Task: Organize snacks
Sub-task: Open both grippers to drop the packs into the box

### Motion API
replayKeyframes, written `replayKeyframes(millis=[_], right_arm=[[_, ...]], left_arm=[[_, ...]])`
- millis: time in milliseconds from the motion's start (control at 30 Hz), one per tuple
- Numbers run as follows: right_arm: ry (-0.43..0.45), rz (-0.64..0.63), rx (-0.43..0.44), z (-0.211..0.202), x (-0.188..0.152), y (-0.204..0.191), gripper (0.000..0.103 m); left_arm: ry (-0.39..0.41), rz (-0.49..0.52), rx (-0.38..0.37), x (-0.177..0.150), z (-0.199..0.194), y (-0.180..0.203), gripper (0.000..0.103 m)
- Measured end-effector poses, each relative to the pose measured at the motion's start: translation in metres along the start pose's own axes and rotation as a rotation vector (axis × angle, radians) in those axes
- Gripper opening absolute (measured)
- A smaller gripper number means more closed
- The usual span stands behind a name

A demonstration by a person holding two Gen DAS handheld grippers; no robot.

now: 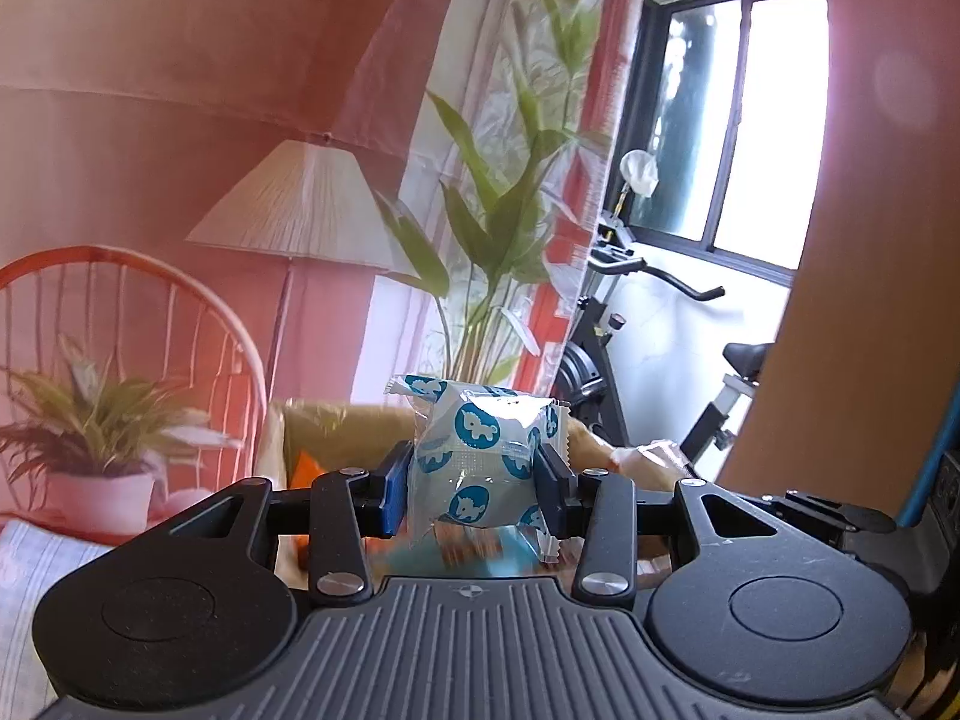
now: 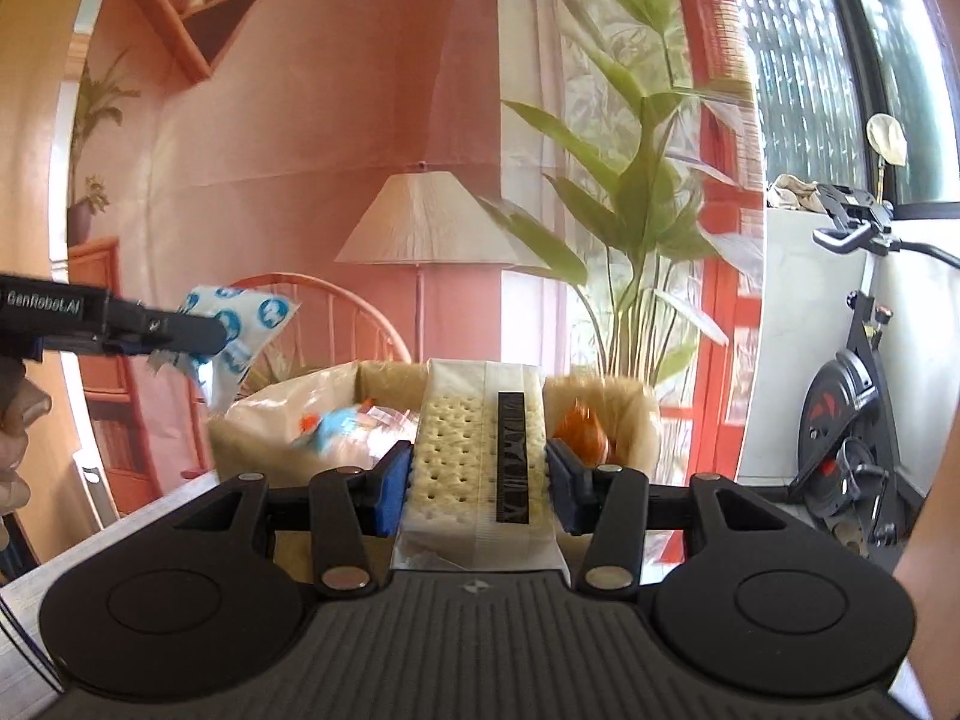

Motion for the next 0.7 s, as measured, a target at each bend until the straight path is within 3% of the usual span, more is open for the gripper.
replayKeyframes(millis=[333,567,633,700], right_arm=[[-0.162,-0.066,-0.065,0.095,0.002,0.008,0.049],[-0.205,-0.053,-0.053,0.119,-0.005,0.009,0.051],[-0.196,-0.06,-0.047,0.117,-0.005,0.008,0.06],[-0.182,-0.068,-0.045,0.111,-0.004,0.005,0.062]], left_arm=[[-0.101,-0.049,0.091,0.023,0.093,-0.033,0.044],[-0.127,-0.024,0.105,0.022,0.106,-0.039,0.059],[-0.129,-0.014,0.098,0.019,0.099,-0.039,0.064],[-0.133,-0.019,0.096,0.015,0.092,-0.04,0.067]])
Point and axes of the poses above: each gripper's, at about its wrist camera, not at the fingertips, and z roughly the way its jaws point, y to its right, x to its top, the point moved 9 cm from there along z, roughly the way its jaws point, and after that the axes turned 14 degrees about -z, right-handed, at the moved point
